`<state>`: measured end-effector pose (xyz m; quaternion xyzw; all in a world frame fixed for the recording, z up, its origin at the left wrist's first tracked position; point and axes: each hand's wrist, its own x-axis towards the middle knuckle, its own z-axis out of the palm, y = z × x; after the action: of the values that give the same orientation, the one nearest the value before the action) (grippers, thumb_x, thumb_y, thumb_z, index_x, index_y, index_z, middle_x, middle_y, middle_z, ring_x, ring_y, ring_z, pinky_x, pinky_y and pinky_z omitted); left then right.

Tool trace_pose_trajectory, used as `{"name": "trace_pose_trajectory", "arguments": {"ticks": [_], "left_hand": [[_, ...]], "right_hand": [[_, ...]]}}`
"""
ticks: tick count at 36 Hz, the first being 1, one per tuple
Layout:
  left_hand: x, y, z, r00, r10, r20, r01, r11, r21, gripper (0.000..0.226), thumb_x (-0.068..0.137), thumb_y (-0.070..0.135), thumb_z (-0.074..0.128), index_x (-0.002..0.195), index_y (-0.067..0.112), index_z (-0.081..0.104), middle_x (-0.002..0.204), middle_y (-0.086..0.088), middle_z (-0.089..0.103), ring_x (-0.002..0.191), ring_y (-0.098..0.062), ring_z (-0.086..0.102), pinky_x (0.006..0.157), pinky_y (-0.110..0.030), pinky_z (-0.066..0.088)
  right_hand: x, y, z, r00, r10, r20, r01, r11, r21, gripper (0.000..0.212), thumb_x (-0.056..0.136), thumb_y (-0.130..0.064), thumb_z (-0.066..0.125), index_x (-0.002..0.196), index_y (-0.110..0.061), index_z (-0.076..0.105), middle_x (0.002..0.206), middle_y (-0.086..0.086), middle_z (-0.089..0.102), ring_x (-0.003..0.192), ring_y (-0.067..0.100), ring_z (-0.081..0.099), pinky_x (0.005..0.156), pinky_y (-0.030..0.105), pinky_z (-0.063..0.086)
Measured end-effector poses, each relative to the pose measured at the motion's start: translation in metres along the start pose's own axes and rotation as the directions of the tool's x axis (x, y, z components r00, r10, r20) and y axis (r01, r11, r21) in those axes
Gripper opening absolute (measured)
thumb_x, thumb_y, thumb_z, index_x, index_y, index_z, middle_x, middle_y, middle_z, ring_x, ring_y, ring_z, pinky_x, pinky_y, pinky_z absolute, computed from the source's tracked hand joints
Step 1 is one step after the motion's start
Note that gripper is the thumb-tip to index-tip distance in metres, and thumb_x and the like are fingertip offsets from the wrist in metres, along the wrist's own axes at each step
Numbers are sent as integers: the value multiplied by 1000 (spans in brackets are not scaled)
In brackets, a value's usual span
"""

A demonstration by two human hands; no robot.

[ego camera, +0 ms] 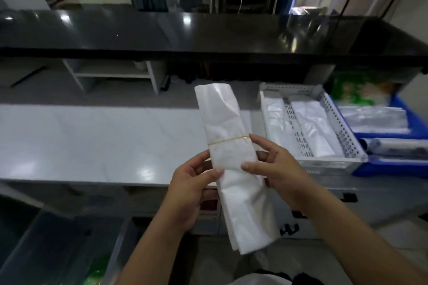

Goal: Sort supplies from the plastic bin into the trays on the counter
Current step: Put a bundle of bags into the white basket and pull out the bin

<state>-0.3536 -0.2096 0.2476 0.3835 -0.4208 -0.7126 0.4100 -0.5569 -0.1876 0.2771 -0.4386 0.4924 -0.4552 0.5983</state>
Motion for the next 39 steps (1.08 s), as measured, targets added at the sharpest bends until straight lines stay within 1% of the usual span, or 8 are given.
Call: {"name": "trace_pose_trajectory", "arguments": {"ticks": [4,8,11,14,21,24,28,39], "left_hand": [[55,2,57,998,-34,55,30,997,67,39,88,5,69,123,21,68,114,-11,74,102,-31,72,68,-39,59],[113,-6,107,992,-104,66,98,991,89,33,92,7,65,123,18,67,112,-12,74,100,-31,72,71,-42,60],[155,-19,129,988,-136,-70,144,983,118,33,94,13,64,126,21,63,116,-7,72,103,-25,71,80,-41,61],[187,-34,137,956,-189,-226,248,930,270,47,97,23,60,141,34,46,137,-1,55,119,-23,58,96,-44,55],[217,-58,142,887,-382,-259,447,853,271,45,96,43,60,139,38,47,140,2,55,124,-24,56,96,-51,54],[220,-59,141,883,-379,-276,451,848,278,38,98,38,56,136,36,53,131,1,62,118,-23,60,92,-50,57],[218,-59,141,897,-364,-252,433,843,320,40,98,34,58,137,37,52,124,3,68,117,-20,63,93,-49,56],[205,-62,139,912,-355,-204,409,824,392,56,96,23,62,144,40,41,130,3,64,116,-18,62,98,-44,54]], "right_hand": [[10,-8,-78,998,59,5,-58,997,-50,71,77,-15,80,132,-47,50,113,8,73,100,32,71,72,43,59],[34,-7,-148,992,117,-52,-116,993,25,65,75,-5,77,126,-42,58,111,12,74,98,35,71,69,42,58],[63,0,-193,968,200,-155,-182,976,122,63,75,0,74,126,-34,59,108,10,75,96,34,72,78,46,57],[93,7,-228,929,277,-247,-247,958,145,61,77,1,74,127,-30,58,101,4,77,89,29,73,69,39,57],[158,14,-256,905,335,-263,-306,941,147,69,73,1,79,131,-28,56,90,1,78,73,21,75,50,28,55],[170,23,-243,917,283,-281,-331,934,-138,77,69,-9,85,134,-27,47,102,-2,71,82,22,71,60,32,58],[163,37,-232,948,195,-249,-309,748,-588,79,63,-36,81,130,-36,39,115,-5,60,99,20,61,82,42,56],[157,44,-231,960,86,-265,-260,615,-744,67,73,-46,73,130,-34,40,124,-1,54,91,20,56,72,34,49]]}}
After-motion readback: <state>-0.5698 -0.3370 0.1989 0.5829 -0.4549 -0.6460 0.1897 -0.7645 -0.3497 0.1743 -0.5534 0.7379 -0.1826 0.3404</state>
